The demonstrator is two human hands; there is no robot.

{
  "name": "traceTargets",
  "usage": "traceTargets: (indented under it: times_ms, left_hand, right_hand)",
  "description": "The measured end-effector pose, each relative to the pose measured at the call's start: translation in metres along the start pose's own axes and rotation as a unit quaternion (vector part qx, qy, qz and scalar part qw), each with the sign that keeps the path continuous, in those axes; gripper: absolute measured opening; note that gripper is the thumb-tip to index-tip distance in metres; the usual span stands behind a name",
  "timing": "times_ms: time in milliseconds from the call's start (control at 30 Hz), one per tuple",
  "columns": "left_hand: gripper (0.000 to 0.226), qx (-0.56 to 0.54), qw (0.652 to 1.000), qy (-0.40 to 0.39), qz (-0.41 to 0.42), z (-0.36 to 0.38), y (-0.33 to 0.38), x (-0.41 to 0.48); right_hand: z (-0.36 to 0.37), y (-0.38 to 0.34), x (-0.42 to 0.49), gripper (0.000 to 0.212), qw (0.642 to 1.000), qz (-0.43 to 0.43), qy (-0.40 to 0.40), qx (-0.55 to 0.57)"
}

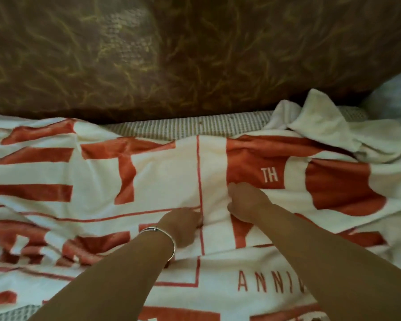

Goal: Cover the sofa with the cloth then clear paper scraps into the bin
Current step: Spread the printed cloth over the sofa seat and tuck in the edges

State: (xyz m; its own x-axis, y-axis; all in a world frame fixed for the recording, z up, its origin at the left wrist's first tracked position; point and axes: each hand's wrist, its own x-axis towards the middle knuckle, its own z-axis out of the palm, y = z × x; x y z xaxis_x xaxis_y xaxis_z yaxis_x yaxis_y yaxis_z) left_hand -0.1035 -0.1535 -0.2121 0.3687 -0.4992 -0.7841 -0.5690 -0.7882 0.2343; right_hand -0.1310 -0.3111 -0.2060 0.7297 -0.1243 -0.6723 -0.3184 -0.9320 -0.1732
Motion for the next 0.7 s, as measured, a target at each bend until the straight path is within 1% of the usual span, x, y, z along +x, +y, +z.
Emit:
traceTargets:
  times_ms: [67, 100, 133, 167, 200, 233, 267, 300, 333, 367, 433, 500, 567, 633, 700]
  left_hand:
    - [0.031, 0.054, 0.995, -0.079, 0.030, -0.010, 0.005, 0.003]
    - [0.029, 0.078, 0.992, -0.090, 0.044, -0.016, 0.007, 0.005]
    - [0.029, 0.094, 0.991, -0.074, 0.055, -0.024, 0.011, 0.009]
    - [0.033, 0.084, 0.994, -0.030, 0.061, -0.032, 0.014, 0.015]
    - [0.038, 0.051, 0.996, 0.037, 0.061, -0.039, 0.016, 0.018]
    - [0.042, 0.022, 0.990, 0.125, 0.067, -0.049, 0.022, 0.024]
    - [0.045, 0.006, 0.975, 0.208, 0.081, -0.058, 0.029, 0.030]
    - [0.046, 0.009, 0.959, 0.267, 0.095, -0.067, 0.036, 0.035]
    - [0.047, 0.025, 0.947, 0.302, 0.110, -0.075, 0.045, 0.041]
    - [0.049, 0.046, 0.940, 0.315, 0.121, -0.081, 0.051, 0.047]
    - [0.052, 0.082, 0.937, 0.308, 0.145, -0.087, 0.067, 0.062]
    - [0.047, 0.100, 0.943, 0.269, 0.171, -0.086, 0.088, 0.075]
    - [0.045, 0.102, 0.954, 0.214, 0.183, -0.079, 0.115, 0.085]
    - [0.051, 0.076, 0.965, 0.170, 0.185, -0.070, 0.143, 0.092]
    - [0.062, 0.054, 0.970, 0.142, 0.189, -0.064, 0.173, 0.103]
  right_hand:
    - [-0.007, 0.008, 0.000, 0.033, 1.000, 0.012, 0.003, 0.011]
    - [-0.009, 0.013, -0.001, 0.032, 1.000, 0.018, 0.010, 0.014]
    - [-0.013, 0.020, -0.001, 0.032, 0.999, 0.026, 0.023, 0.017]
    - [-0.017, 0.027, -0.001, 0.034, 0.998, 0.034, 0.040, 0.021]
    - [-0.019, 0.032, 0.000, 0.035, 0.997, 0.044, 0.055, 0.023]
    - [-0.022, 0.041, 0.001, 0.036, 0.995, 0.060, 0.077, 0.030]
    - [-0.024, 0.048, 0.001, 0.036, 0.992, 0.080, 0.091, 0.038]
    - [-0.026, 0.056, 0.001, 0.036, 0.988, 0.102, 0.106, 0.044]
    - [-0.027, 0.063, -0.001, 0.035, 0.985, 0.125, 0.111, 0.040]
    - [-0.027, 0.070, -0.002, 0.034, 0.983, 0.143, 0.117, 0.023]
    - [-0.028, 0.089, -0.005, 0.034, 0.979, 0.168, 0.113, -0.030]
    - [-0.031, 0.113, -0.008, 0.035, 0.972, 0.193, 0.101, -0.084]
    - [-0.035, 0.144, -0.010, 0.038, 0.966, 0.217, 0.073, -0.123]
    - [-0.037, 0.176, -0.015, 0.043, 0.957, 0.234, 0.017, -0.173]
    - [-0.033, 0.210, -0.023, 0.047, 0.947, 0.236, -0.038, -0.215]
